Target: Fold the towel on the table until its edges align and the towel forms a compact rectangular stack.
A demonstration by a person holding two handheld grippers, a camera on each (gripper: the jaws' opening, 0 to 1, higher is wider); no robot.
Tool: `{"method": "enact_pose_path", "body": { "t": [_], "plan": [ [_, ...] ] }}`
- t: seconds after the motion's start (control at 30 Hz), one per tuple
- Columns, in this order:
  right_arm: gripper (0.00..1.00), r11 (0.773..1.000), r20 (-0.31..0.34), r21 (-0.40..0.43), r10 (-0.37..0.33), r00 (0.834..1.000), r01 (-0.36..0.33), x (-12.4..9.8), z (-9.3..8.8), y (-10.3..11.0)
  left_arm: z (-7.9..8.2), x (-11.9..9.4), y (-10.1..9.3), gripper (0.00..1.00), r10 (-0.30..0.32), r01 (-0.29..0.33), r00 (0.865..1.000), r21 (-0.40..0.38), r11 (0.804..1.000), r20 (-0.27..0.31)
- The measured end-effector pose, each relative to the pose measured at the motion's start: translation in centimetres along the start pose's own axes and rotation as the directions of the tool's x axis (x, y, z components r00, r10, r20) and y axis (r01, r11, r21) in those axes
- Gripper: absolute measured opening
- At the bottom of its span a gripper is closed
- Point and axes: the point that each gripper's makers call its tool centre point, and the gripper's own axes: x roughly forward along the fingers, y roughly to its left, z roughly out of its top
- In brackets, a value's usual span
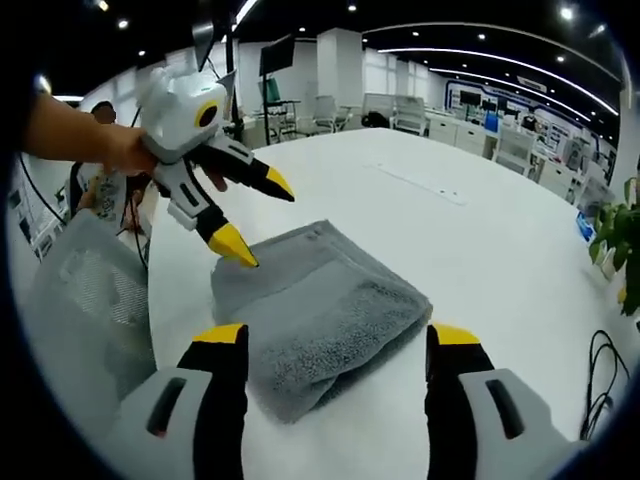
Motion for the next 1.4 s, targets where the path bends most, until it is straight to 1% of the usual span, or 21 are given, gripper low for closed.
{"method": "enact_pose_path", "body": {
  "t": [0.03, 0.1, 0.13, 0.2, 0.27, 0.33, 0.4, 0.53, 0.63, 0.73, 0.83, 0.87, 1.03, 1.13, 1.2, 1.27, 1.4],
  "plan": [
    [0.73, 1.0, -0.003, 0.001, 0.0, 1.0, 0.0, -0.1, -0.1, 0.3, -0.1, 0.0, -0.2, 0.65, -0.003, 0.003, 1.0, 0.002, 1.0, -0.004],
    [0.73, 1.0, -0.014, 0.01, 0.001, 1.0, -0.001, 0.0, -0.6, 0.4, -1.2, 0.1, -1.0, 0.65, -0.028, 0.028, 0.999, 0.001, 1.0, -0.036],
    [0.73, 1.0, -0.019, 0.012, 0.002, 1.0, -0.002, 0.0, -0.8, 0.5, -1.7, 0.1, -1.4, 0.65, -0.027, 0.027, 0.998, 0.002, 1.0, -0.05],
    [0.73, 1.0, -0.025, 0.015, 0.003, 1.0, -0.003, 0.2, -1.3, 0.6, -2.4, 0.1, -1.4, 0.66, -0.016, 0.016, 0.998, 0.0, 1.0, -0.057],
    [0.74, 1.0, -0.036, 0.023, 0.003, 0.999, -0.002, 0.5, -1.9, 0.6, -3.1, 0.4, -1.0, 0.68, 0.014, -0.016, 0.997, -0.022, 1.0, -0.076],
    [0.74, 1.0, -0.055, 0.027, -0.002, 0.998, 0.003, 0.7, -2.6, 0.5, -3.4, 0.8, -1.2, 0.69, 0.021, -0.024, 0.996, -0.034, 0.999, -0.081],
    [0.73, 1.0, -0.072, 0.023, 0.0, 0.997, 0.002, 1.0, -3.3, 0.5, -3.4, 0.9, -1.3, 0.69, 0.032, -0.033, 0.996, -0.015, 0.999, -0.085],
    [0.7, 1.0, -0.099, 0.021, -0.011, 0.995, 0.013, 1.1, -4.3, 0.1, -2.6, 0.3, -1.3, 0.67, 0.034, -0.032, 0.997, 0.031, 0.999, -0.068],
    [0.69, 0.999, -0.093, 0.036, -0.015, 0.996, 0.018, 1.0, -4.5, 0.1, -2.3, -0.1, -1.3, 0.67, 0.024, -0.022, 0.999, 0.04, 0.999, -0.047],
    [0.69, 0.999, -0.079, 0.036, 0.005, 0.997, -0.002, 1.0, -4.3, 0.6, -2.8, -0.3, -1.5, 0.67, -0.004, 0.005, 0.999, 0.038, 0.999, -0.035],
    [0.71, 0.999, -0.073, 0.044, 0.021, 0.997, -0.018, 1.2, -4.3, 1.3, -3.3, -0.4, -1.6, 0.69, -0.017, 0.017, 0.999, -0.009, 1.0, -0.035],
    [0.71, 0.999, -0.072, 0.048, 0.025, 0.997, -0.022, 1.4, -4.4, 1.5, -3.3, -0.4, -1.5, 0.69, -0.017, 0.016, 1.0, -0.022, 1.0, -0.024],
    [0.71, 0.998, -0.096, 0.036, 0.053, 0.994, -0.049, 2.0, -5.1, 3.0, -4.0, -0.8, -2.0, 0.73, -0.04, 0.039, 0.999, -0.04, 0.998, -0.02],
    [0.71, 0.998, -0.104, 0.041, 0.053, 0.993, -0.048, 2.3, -5.5, 3.1, -4.6, -0.8, -2.3, 0.73, -0.052, 0.051, 0.998, -0.062, 0.997, -0.023],
    [0.69, 0.998, -0.108, 0.047, 0.05, 0.993, -0.046, 2.3, -5.6, 3.1, -4.9, -0.7, -2.6, 0.73, -0.059, 0.057, 0.998, -0.064, 0.996, -0.028],
    [0.68, 0.998, -0.113, 0.053, 0.05, 0.992, -0.045, 2.4, -5.8, 3.2, -5.5, -0.4, -3.1, 0.73, -0.073, 0.069, 0.996, -0.073, 0.995, -0.042],
    [0.66, 0.998, -0.122, 0.052, 0.045, 0.991, -0.038, 2.6, -6.1, 2.9, -5.9, 0.1, -4.0, 0.72, -0.095, 0.091, 0.994, -0.054, 0.994, -0.057]
  ]
}}
